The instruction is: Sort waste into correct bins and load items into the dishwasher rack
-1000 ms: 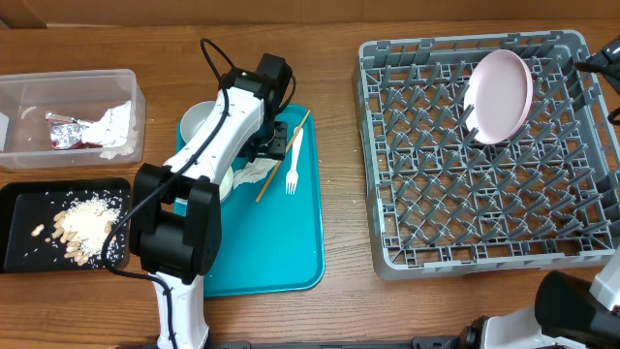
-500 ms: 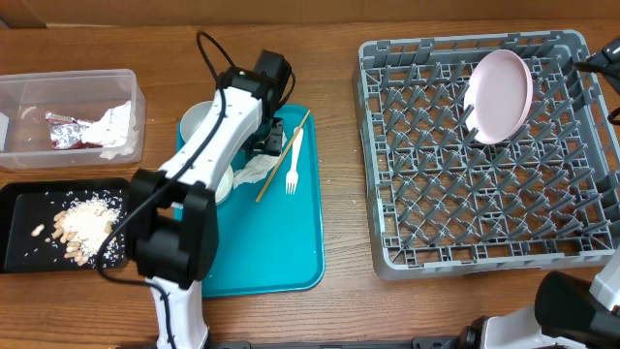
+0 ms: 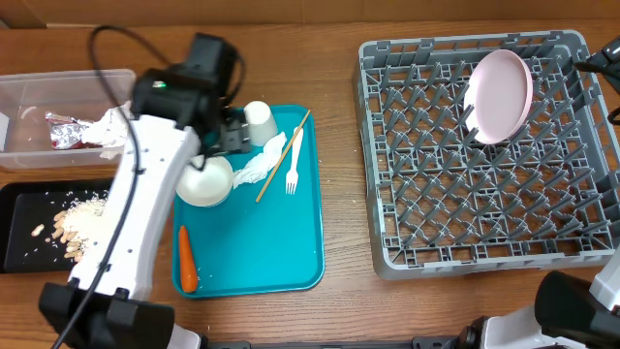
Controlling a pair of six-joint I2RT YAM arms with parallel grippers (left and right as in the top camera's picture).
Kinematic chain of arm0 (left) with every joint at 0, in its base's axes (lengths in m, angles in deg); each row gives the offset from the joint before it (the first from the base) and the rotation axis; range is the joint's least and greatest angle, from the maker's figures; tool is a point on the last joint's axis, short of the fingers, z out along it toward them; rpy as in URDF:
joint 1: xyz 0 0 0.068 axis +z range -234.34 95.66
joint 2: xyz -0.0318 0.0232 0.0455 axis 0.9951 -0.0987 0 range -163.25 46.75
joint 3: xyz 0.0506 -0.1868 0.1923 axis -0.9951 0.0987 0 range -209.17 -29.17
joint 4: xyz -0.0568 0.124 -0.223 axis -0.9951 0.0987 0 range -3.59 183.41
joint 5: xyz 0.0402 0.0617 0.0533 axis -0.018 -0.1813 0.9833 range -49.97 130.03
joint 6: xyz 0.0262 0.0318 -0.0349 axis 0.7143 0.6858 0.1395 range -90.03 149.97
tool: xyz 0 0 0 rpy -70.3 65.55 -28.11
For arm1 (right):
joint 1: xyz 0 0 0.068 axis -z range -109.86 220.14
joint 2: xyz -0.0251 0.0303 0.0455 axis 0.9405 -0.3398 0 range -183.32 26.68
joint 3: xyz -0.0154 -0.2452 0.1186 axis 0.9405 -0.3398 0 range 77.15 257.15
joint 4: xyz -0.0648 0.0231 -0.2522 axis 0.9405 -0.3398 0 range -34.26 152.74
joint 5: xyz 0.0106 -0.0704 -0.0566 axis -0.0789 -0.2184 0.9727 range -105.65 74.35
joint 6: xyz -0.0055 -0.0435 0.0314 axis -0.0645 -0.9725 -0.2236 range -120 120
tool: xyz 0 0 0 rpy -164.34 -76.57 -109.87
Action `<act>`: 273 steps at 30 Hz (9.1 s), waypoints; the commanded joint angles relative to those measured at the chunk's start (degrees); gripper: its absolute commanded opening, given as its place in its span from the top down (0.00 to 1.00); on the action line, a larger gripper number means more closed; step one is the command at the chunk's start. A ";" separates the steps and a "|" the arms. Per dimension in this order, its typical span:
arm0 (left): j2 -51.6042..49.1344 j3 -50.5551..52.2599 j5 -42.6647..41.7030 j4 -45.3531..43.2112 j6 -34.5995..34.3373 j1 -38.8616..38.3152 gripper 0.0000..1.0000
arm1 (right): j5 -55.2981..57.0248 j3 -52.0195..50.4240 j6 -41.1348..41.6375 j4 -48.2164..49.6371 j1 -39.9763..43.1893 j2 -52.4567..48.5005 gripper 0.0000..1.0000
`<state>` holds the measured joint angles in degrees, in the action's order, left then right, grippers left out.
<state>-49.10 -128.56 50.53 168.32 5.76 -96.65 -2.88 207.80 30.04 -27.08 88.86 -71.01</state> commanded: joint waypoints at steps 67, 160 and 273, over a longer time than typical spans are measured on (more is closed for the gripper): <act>3.61 -0.24 -9.03 9.31 -10.10 29.05 0.00 | -0.02 -0.11 0.42 0.11 0.00 -0.17 0.00; 3.61 -0.24 -9.03 9.29 -10.10 29.16 0.00 | -16.13 -2.03 23.61 15.45 -65.48 -47.63 0.32; 3.61 -0.24 -9.03 9.29 -10.10 29.16 0.00 | -12.83 -23.58 -25.07 7.74 -38.03 -21.49 0.64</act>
<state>-46.35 -128.58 41.85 177.57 -3.18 -67.74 -16.23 184.28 4.69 -19.41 50.63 -92.80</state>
